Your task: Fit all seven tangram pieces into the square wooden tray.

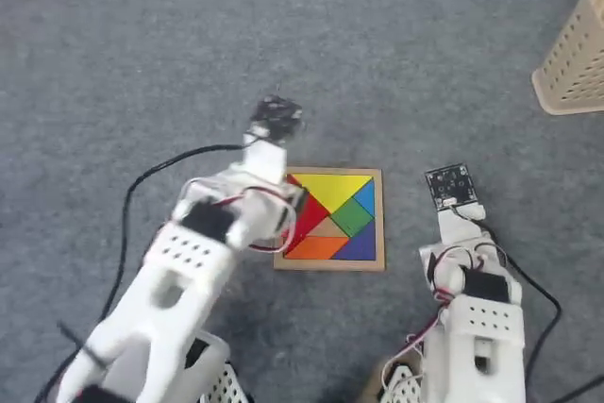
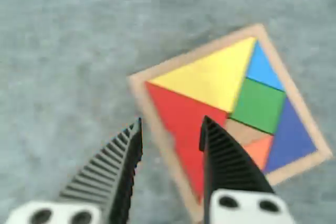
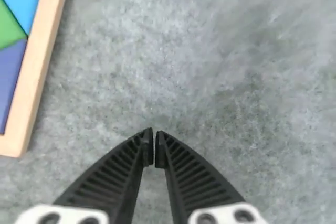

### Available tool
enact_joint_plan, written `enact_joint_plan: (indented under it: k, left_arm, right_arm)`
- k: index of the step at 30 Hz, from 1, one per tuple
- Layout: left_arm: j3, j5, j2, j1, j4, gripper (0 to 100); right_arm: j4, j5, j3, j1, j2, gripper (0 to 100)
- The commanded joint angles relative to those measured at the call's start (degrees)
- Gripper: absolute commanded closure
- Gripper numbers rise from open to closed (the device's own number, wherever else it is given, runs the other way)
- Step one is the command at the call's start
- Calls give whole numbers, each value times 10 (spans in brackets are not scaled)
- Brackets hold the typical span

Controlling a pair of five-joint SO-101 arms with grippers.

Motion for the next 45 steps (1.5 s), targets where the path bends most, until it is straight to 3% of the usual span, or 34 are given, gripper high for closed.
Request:
enact_joint_plan:
  k: [1, 10, 15, 25, 34, 45]
  left_arm:
    - [33, -35, -98, -64, -13, 828]
    - [142, -59, -292, -154, -13, 827]
    - [216, -59, -417, -170, -13, 827]
    - [386, -58, -683, -172, -3, 828]
    - [389, -58, -620, -227, 25, 827]
    - [389, -58, -617, -223, 31, 827]
  right_arm:
    - [43, -4, 25, 12, -108, 991]
    - [235, 38, 98, 14, -408, 991]
    - [205, 46, 107, 54, -364, 991]
    - [265, 46, 107, 110, -363, 990]
    - [265, 46, 107, 110, -363, 990]
    - [265, 46, 107, 110, -363, 990]
